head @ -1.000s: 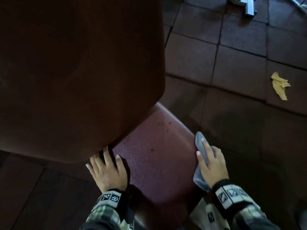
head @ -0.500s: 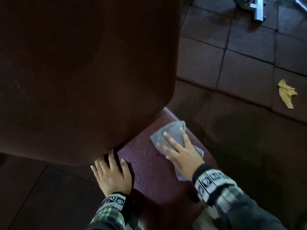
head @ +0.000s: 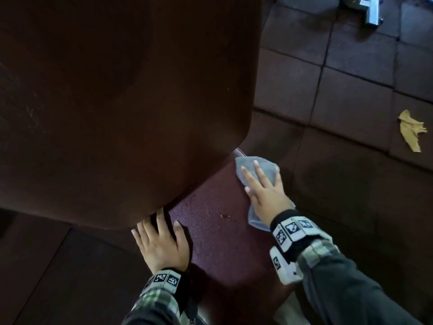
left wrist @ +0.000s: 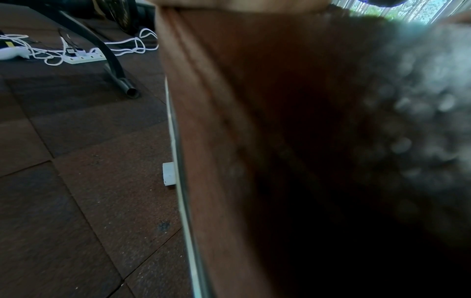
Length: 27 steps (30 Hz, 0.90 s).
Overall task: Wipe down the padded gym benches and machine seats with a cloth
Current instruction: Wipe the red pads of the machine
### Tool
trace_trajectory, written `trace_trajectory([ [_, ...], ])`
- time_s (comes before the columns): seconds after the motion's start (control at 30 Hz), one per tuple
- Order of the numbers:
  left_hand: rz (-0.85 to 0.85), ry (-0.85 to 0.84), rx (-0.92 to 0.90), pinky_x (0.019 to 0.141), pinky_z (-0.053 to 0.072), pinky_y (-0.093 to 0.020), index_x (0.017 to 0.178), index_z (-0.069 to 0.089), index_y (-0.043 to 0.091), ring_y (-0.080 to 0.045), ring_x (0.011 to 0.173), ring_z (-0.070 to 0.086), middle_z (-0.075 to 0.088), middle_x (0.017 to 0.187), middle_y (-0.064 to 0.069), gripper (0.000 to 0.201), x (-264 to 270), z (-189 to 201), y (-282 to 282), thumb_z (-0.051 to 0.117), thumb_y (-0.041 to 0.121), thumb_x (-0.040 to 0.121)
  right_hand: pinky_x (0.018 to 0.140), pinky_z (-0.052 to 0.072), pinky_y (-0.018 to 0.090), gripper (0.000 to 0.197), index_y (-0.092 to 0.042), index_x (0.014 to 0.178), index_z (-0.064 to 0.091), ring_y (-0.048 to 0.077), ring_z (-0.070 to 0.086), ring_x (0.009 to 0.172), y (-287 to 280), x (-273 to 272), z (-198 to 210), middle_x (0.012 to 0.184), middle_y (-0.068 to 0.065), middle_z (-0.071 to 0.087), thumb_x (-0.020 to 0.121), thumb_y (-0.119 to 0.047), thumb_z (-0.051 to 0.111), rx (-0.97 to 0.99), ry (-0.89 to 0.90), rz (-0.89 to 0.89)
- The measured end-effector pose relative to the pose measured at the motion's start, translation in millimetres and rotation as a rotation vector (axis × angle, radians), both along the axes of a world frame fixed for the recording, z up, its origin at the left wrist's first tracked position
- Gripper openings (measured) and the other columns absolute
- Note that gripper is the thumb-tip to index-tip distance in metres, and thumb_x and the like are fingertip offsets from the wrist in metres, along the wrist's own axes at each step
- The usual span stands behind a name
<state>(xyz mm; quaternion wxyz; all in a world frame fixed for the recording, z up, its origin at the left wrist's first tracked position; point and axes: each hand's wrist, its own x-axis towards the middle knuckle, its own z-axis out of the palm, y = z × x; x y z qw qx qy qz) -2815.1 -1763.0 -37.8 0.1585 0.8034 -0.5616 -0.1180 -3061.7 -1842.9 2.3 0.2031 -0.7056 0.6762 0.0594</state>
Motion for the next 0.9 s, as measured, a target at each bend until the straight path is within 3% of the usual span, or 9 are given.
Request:
trace_trajectory([
  [0.13, 0.0, 0.004, -0.005, 0.113, 0.024, -0.065, 0.139, 0.048, 0.004, -0.05, 0.129, 0.038, 0.046, 0.133, -0.034, 0.06, 0, 0, -1, 0.039, 0.038, 0.09, 0.105, 0.021, 0.067, 0.056, -0.023, 0.138, 0.042, 0.03, 0.018, 0.142, 31, 11, 7, 0.148, -0.002, 0.035, 0.082, -0.019, 0.043, -0.154, 0.048, 0.569],
  [0.17, 0.002, 0.006, -0.004, 0.113, 0.024, -0.065, 0.139, 0.047, 0.005, -0.05, 0.13, 0.038, 0.046, 0.134, -0.033, 0.06, 0, 0, -1, 0.038, 0.038, 0.09, 0.106, 0.022, 0.065, 0.056, -0.023, 0.134, 0.048, 0.03, 0.017, 0.142, 42, 5, 7, 0.148, -0.002, 0.035, 0.078, -0.016, 0.049, -0.174, 0.046, 0.651],
  [0.33, 0.003, 0.015, 0.002, 0.115, 0.022, -0.063, 0.14, 0.046, 0.006, -0.048, 0.133, 0.036, 0.045, 0.137, -0.033, 0.06, 0, 0, -1, 0.037, 0.039, 0.091, 0.109, 0.02, 0.051, 0.056, -0.029, 0.141, 0.035, 0.025, -0.004, 0.145, 70, -39, 15, 0.151, 0.005, 0.024, 0.086, -0.021, 0.037, -0.247, -0.008, 0.495],
  [0.43, 0.002, 0.014, -0.005, 0.114, 0.022, -0.064, 0.14, 0.046, 0.006, -0.047, 0.134, 0.035, 0.045, 0.136, -0.032, 0.06, 0, 0, -1, 0.038, 0.039, 0.091, 0.112, 0.015, 0.048, 0.053, -0.028, 0.143, 0.028, 0.018, -0.002, 0.144, 50, -46, 10, 0.151, 0.005, 0.023, 0.091, -0.024, 0.034, -0.24, -0.027, 0.347],
  [0.53, 0.003, 0.011, -0.02, 0.113, 0.023, -0.064, 0.139, 0.047, 0.005, -0.047, 0.132, 0.037, 0.047, 0.134, -0.033, 0.059, 0, 0, -2, 0.039, 0.038, 0.091, 0.112, 0.022, 0.054, 0.055, -0.038, 0.148, 0.005, 0.034, 0.01, 0.142, 23, -25, 7, 0.156, -0.002, 0.009, 0.098, -0.03, 0.026, -0.171, -0.019, 0.162],
  [0.57, 0.004, 0.011, -0.022, 0.113, 0.023, -0.064, 0.139, 0.048, 0.005, -0.048, 0.132, 0.037, 0.047, 0.134, -0.033, 0.059, 0, 0, -2, 0.039, 0.038, 0.091, 0.108, 0.03, 0.056, 0.055, -0.034, 0.148, 0.012, 0.038, 0.012, 0.139, 15, -14, 12, 0.155, -0.001, 0.016, 0.097, -0.027, 0.032, -0.177, -0.01, 0.134],
  [0.67, 0.008, 0.018, -0.021, 0.113, 0.023, -0.065, 0.14, 0.047, 0.005, -0.049, 0.131, 0.037, 0.047, 0.134, -0.033, 0.06, -1, 0, -2, 0.039, 0.038, 0.091, 0.09, 0.041, 0.067, 0.048, -0.017, 0.134, 0.047, 0.029, 0.026, 0.13, 10, 18, 22, 0.138, 0.01, 0.049, 0.086, -0.02, 0.044, -0.311, 0.058, 0.302],
  [0.77, 0.003, 0.013, -0.024, 0.113, 0.024, -0.064, 0.138, 0.049, 0.004, -0.049, 0.13, 0.038, 0.047, 0.133, -0.034, 0.059, -1, 0, -2, 0.039, 0.037, 0.09, 0.103, 0.021, 0.068, 0.061, -0.022, 0.138, 0.043, 0.036, 0.015, 0.141, 37, 25, 1, 0.151, 0.003, 0.031, 0.078, -0.018, 0.056, -0.185, 0.091, 0.586],
  [0.9, 0.002, 0.011, -0.013, 0.113, 0.024, -0.064, 0.137, 0.05, 0.003, -0.048, 0.129, 0.039, 0.048, 0.131, -0.034, 0.059, -1, 0, -2, 0.039, 0.037, 0.09, 0.113, 0.01, 0.057, 0.06, -0.031, 0.144, 0.029, 0.034, 0.009, 0.143, 70, -7, -1, 0.156, 0.002, 0.016, 0.086, -0.02, 0.043, -0.182, 0.075, 0.649],
])
